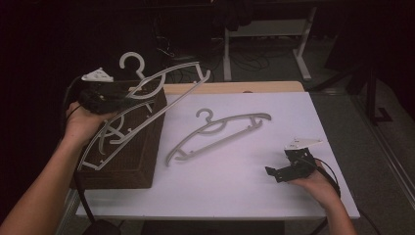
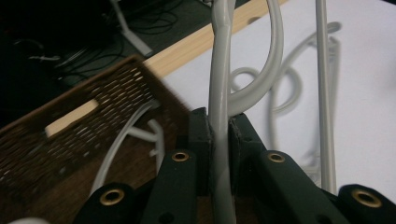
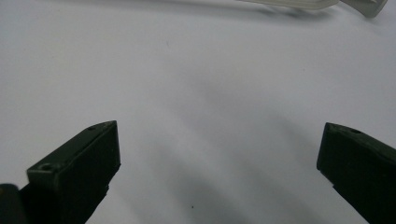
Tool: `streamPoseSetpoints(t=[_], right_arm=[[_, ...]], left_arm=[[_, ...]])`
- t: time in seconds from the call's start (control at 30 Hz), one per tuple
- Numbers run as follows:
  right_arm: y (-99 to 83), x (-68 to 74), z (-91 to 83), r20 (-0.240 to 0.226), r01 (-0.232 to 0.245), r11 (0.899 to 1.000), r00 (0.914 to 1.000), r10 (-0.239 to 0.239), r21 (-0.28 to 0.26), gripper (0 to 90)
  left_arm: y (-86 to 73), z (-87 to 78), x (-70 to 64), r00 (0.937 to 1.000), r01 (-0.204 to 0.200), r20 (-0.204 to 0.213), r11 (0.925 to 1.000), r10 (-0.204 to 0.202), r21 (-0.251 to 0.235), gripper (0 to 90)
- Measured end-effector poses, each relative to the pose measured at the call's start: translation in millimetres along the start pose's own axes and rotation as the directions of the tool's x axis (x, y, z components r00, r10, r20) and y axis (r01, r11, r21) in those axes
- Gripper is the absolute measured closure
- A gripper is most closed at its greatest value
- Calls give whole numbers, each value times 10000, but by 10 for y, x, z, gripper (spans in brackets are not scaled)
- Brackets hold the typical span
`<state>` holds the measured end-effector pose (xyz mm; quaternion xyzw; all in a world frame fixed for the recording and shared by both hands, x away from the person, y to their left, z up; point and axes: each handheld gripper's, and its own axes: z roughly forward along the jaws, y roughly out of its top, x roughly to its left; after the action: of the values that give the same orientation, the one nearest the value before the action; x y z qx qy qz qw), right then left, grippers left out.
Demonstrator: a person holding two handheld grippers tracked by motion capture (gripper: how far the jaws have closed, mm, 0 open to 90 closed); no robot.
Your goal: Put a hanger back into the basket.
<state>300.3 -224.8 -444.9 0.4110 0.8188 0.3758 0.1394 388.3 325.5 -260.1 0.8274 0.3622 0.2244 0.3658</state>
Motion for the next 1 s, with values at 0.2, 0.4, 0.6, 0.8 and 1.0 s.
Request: streamPoseSetpoints(t=[0.2, 0.4, 0.6, 0.8, 1.0], right_arm=[[-3, -4, 2, 7, -50, 10000, 10000, 50, 13, 0], [-2, -10, -4, 43, -91, 10000, 9999, 91, 1, 0], [0, -4, 8, 64, -93, 10000, 9999, 93, 31, 0], [-1, -4, 18, 74, -75, 10000, 9999, 75, 65, 0], [0, -2, 22, 86, -64, 9999, 9999, 63, 92, 0]], left_arm=[[-173, -117, 265, 9982, 376, -471, 9992, -371, 97, 818], [-360, -196, 503, 9927, 613, -1051, 9978, -585, 232, 818], [-559, -208, 673, 9858, 803, -1525, 9951, -707, 575, 819], [-727, -281, 827, 9772, 1037, -1942, 9909, -856, 853, 819], [-902, -261, 925, 9707, 1334, -2151, 9848, -1072, 1112, 819]])
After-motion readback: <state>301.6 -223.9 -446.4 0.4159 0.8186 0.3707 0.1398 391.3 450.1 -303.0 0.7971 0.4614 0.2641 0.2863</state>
